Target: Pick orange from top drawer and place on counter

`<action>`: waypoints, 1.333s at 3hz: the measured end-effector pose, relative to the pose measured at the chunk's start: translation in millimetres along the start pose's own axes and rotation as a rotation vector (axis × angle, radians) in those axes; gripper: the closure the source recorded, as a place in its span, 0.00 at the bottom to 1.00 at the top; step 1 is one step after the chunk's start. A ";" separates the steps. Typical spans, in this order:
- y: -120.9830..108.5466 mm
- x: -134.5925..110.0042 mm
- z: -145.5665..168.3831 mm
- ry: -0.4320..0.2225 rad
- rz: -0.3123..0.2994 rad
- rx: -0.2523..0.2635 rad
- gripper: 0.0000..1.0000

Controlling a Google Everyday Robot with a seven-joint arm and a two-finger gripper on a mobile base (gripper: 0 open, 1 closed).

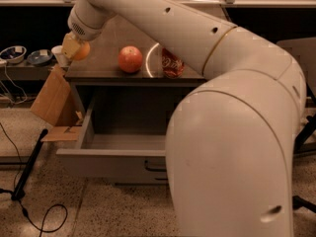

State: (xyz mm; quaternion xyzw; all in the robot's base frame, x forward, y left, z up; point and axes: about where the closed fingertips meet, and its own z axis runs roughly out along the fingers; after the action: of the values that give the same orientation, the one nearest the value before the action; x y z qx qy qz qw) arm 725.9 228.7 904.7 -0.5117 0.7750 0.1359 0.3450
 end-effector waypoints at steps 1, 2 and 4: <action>-8.2 4.0 10.9 0.048 0.019 -0.002 0.81; -13.8 8.3 18.6 0.088 0.035 0.001 0.58; -16.9 11.9 32.8 0.146 0.046 0.000 0.11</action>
Offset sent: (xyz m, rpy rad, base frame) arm 0.0276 -0.0064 -0.0189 -0.0960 0.0794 -0.0681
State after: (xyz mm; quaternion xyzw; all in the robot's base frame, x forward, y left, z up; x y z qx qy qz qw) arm 751.1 231.5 875.4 -0.5022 0.8097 0.1062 0.2844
